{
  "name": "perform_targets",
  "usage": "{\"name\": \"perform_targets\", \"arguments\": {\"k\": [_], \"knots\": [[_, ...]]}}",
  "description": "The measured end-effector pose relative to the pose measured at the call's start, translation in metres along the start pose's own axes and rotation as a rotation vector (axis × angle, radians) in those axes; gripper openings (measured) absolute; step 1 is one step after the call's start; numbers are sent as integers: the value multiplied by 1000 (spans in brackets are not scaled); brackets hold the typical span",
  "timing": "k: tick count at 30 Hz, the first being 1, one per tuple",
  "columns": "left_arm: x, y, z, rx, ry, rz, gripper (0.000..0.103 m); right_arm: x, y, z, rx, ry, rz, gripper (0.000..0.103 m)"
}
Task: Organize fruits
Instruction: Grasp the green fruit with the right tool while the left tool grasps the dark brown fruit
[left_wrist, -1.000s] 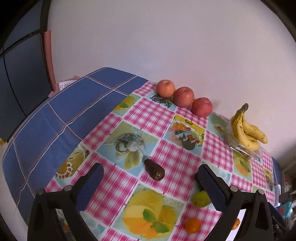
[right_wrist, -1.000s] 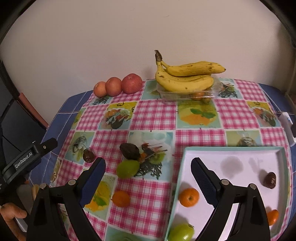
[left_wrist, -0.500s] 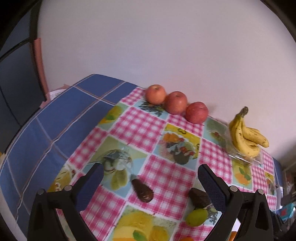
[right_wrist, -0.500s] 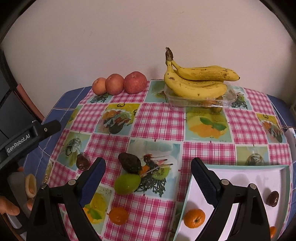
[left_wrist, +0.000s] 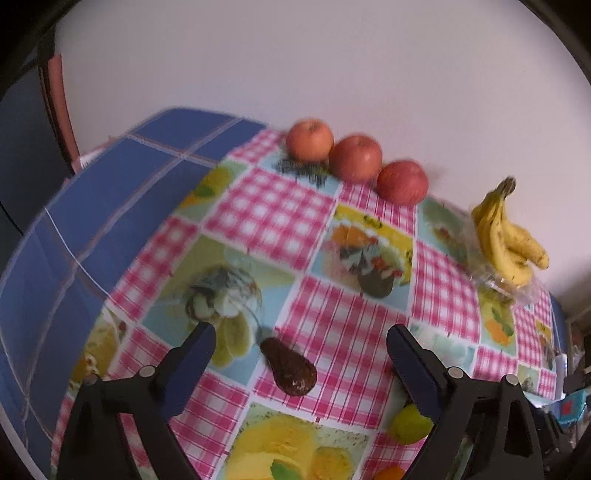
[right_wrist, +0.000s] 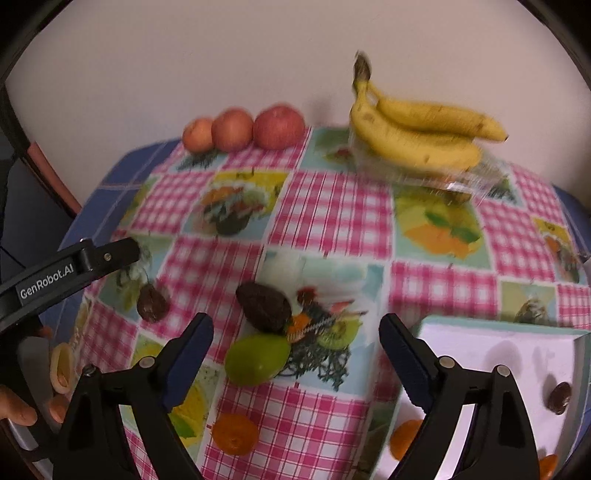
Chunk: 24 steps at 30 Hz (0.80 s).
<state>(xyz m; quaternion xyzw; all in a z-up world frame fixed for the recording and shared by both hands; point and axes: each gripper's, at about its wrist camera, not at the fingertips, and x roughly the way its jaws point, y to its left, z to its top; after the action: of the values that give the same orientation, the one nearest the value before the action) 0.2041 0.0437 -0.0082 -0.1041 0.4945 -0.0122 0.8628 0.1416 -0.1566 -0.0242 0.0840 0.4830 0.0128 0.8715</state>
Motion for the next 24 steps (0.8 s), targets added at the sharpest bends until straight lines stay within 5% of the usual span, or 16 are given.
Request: {"name": "perform_targets", "arguments": {"k": [10, 13, 19, 24], "knots": [[40, 6, -20, -28, 119, -7, 78, 33, 9, -18, -32, 105, 4, 88], [45, 7, -22, -38, 133, -13, 67, 35, 11, -19, -34, 111, 35, 75], [50, 9, -23, -53, 153, -18, 44, 38, 17, -20, -52, 119, 53, 68], [50, 9, -23, -59, 156, -26, 38, 43, 19, -22, -47, 123, 84, 64]]}}
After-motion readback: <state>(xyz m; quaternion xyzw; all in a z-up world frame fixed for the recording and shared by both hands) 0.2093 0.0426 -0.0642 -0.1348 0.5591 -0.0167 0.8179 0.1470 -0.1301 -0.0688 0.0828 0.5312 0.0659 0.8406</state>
